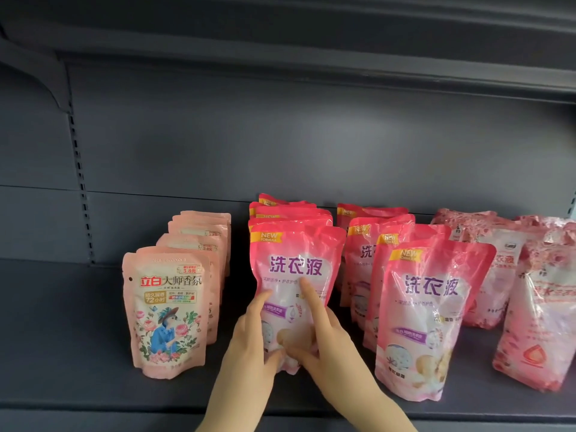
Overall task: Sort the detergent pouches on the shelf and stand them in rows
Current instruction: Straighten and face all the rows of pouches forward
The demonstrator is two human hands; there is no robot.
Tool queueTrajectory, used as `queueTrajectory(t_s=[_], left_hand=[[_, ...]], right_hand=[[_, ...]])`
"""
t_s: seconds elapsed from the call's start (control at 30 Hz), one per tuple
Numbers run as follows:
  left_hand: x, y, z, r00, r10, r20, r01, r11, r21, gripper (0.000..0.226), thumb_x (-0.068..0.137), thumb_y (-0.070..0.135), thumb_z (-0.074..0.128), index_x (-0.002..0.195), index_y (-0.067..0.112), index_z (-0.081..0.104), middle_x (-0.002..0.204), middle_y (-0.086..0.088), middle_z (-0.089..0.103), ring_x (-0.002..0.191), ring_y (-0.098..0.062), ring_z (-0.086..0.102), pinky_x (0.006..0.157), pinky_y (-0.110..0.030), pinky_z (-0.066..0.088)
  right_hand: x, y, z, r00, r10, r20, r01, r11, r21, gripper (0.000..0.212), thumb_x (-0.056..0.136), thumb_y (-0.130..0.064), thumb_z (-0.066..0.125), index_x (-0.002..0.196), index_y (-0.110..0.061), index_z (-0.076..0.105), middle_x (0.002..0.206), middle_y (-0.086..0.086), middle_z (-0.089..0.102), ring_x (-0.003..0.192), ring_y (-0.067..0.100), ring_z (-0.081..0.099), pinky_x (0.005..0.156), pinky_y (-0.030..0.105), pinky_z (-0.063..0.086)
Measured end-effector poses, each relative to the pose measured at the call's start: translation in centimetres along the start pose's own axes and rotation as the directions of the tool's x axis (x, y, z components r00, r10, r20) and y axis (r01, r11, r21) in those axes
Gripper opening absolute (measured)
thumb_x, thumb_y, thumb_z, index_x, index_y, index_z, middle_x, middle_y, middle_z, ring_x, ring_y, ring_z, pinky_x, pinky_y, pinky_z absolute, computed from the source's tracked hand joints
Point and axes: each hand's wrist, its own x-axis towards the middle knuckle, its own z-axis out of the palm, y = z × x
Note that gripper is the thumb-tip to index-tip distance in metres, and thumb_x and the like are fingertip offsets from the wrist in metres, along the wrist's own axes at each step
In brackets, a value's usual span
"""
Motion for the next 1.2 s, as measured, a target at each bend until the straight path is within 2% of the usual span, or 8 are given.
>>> queueTrajectory(t_s=[0.13,0.33,0.47,0.67,0.87,0.97,1.1,1.2], left_hand=[[0.5,-0.4,0.4,1.0,0.011,-0.023,-0.01,0.999,0.042,0.09,0.082,0.007,0.072,0.137,0.047,0.013,0.132,0.009,0.037,0.105,0.01,0.045,0.077,0.001,0.039],[0.0,-0.7,0.3,0.999,0.033,0.028,-0.033,0.999,-0.006,0.096,0.077,0.006,0.076,0.131,0.054,0.012,0.138,0.009,0.034,0.118,0.001,0.045,0.086,-0.009,0.047],[-0.3,-0.5,-0.1,0.999,0.037,0.036,-0.033,0.994,-0.109,0.103,0.074,0.008,0.079,0.123,0.07,0.013,0.14,0.013,0.037,0.122,-0.002,0.048,0.096,-0.025,0.051],[0.1,-0.7,-0.4,0.997,0.018,0.076,-0.005,0.984,-0.179,0.108,0.07,0.007,0.082,0.122,0.075,0.014,0.134,0.018,0.044,0.114,0.005,0.054,0.084,-0.016,0.053],[0.0,-1.5,-1.4,0.999,0.024,0.034,-0.018,0.985,-0.172,0.097,0.078,0.011,0.077,0.125,0.073,0.018,0.11,0.019,0.06,0.099,0.01,0.061,0.068,-0.01,0.052],[0.0,-1.6,-1.2,0.999,0.021,0.037,-0.014,0.985,-0.174,0.091,0.081,0.015,0.075,0.132,0.066,0.019,0.106,0.016,0.066,0.096,0.005,0.065,0.07,-0.01,0.052],[-0.2,-1.4,-0.8,0.999,0.033,0.023,-0.03,0.989,-0.143,0.09,0.082,0.016,0.074,0.134,0.064,0.018,0.106,0.018,0.065,0.094,0.008,0.065,0.069,-0.009,0.052],[-0.5,-1.2,-0.9,0.998,0.049,0.029,-0.048,0.999,-0.019,0.09,0.082,0.024,0.073,0.127,0.071,0.012,0.108,0.027,0.056,0.095,0.016,0.059,0.07,-0.007,0.051]], right_hand=[[0.8,0.1,-0.2,1.0,0.011,0.022,-0.01,1.0,-0.015,0.095,0.089,-0.034,0.064,0.132,-0.071,-0.013,0.131,-0.012,0.04,0.089,-0.007,0.054,0.075,0.007,0.045],[-0.4,0.4,-0.5,0.999,0.031,0.024,-0.033,0.996,0.078,0.098,0.086,-0.03,0.07,0.138,-0.067,-0.004,0.116,-0.02,0.041,0.09,-0.004,0.056,0.073,0.006,0.046],[-1.1,0.8,-1.2,0.996,0.019,0.083,-0.02,1.0,0.011,0.112,0.081,-0.01,0.072,0.138,-0.067,-0.005,0.121,-0.021,0.037,0.095,-0.01,0.051,0.08,0.009,0.049],[-0.9,1.3,-2.0,0.998,-0.025,0.061,0.023,0.999,0.045,0.11,0.08,0.015,0.054,0.139,-0.066,0.009,0.134,-0.031,0.028,0.122,-0.018,0.035,0.089,0.003,0.041],[-0.9,2.0,-2.3,0.99,-0.08,0.12,0.081,0.997,-0.003,0.109,0.082,0.017,0.05,0.143,-0.062,0.005,0.137,-0.041,0.021,0.101,-0.024,0.041,0.083,0.0,0.04],[-0.8,2.0,-2.7,0.985,-0.1,0.144,0.104,0.994,-0.02,0.11,0.084,0.016,0.05,0.142,-0.063,0.001,0.135,-0.049,0.013,0.112,-0.026,0.037,0.085,-0.001,0.038],[-0.9,1.8,-2.8,0.988,-0.091,0.122,0.095,0.995,-0.031,0.107,0.087,0.014,0.049,0.14,-0.065,-0.001,0.139,-0.034,0.024,0.118,-0.024,0.036,0.088,0.002,0.04],[-1.4,1.5,-2.7,0.993,-0.059,0.105,0.075,0.985,-0.153,0.104,0.089,0.003,0.053,0.138,-0.067,-0.007,0.116,-0.024,0.043,0.093,-0.016,0.05,0.074,0.003,0.043]])
